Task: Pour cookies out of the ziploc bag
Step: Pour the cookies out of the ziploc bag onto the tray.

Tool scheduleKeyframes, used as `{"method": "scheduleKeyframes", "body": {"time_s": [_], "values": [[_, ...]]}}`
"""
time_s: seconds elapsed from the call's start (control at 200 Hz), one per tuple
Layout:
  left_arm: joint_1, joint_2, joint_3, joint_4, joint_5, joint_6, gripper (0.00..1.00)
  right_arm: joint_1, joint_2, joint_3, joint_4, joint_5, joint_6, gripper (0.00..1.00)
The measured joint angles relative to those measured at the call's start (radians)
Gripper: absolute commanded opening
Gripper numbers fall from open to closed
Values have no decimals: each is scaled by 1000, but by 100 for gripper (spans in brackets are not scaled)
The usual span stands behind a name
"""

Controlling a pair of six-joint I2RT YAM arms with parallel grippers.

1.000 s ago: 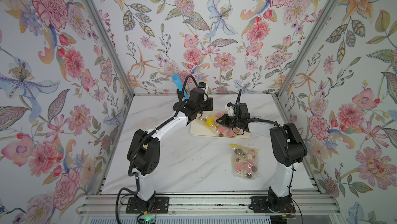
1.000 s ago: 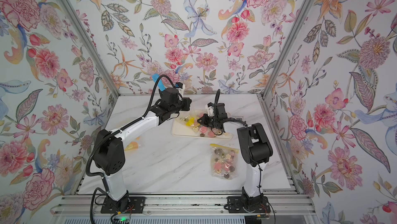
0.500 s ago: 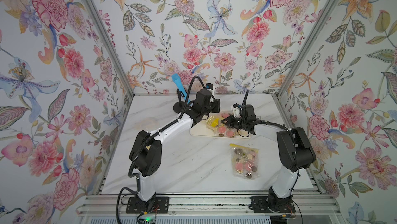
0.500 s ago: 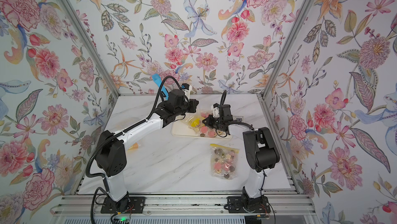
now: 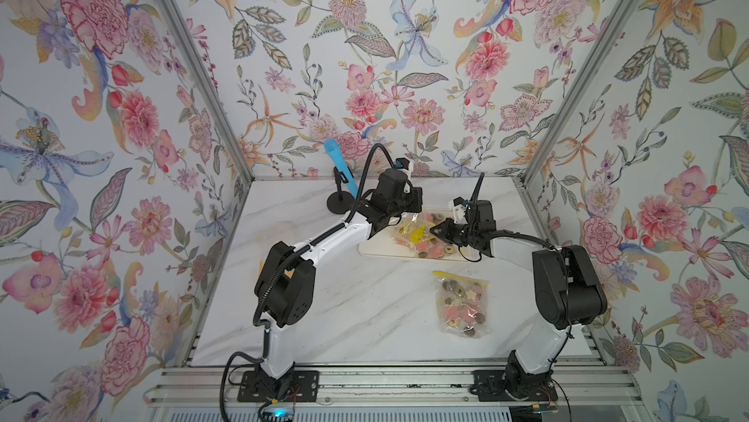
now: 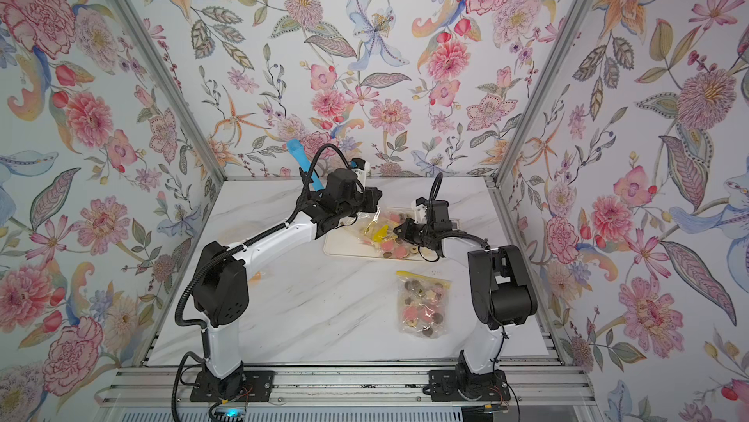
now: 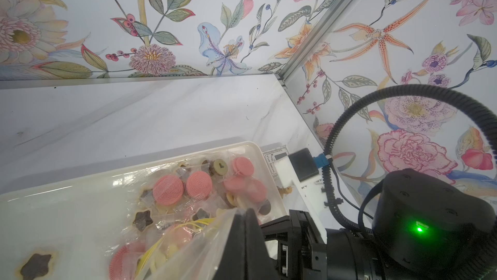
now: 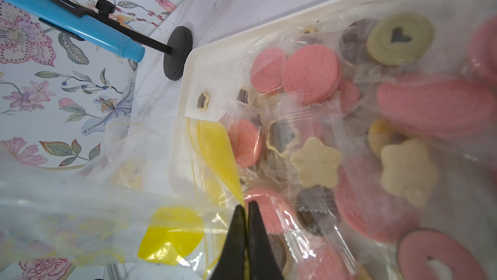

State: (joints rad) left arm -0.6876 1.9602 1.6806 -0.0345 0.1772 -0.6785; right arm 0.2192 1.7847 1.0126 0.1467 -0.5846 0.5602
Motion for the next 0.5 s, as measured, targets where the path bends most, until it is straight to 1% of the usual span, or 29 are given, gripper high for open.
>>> {"method": "scheduleKeyframes", "body": {"time_s": [0.205,0.37,0.5], "values": [[0,0,38,-55,-37,47,0,32,0,8,7,-48,-9,0],[2,-19,40,-74,-66,82,0,72,0,23,13,-55,-14,0],[9,-48,27,-85,-80,97,0,74,0,27,35,-54,-8,0]]}}
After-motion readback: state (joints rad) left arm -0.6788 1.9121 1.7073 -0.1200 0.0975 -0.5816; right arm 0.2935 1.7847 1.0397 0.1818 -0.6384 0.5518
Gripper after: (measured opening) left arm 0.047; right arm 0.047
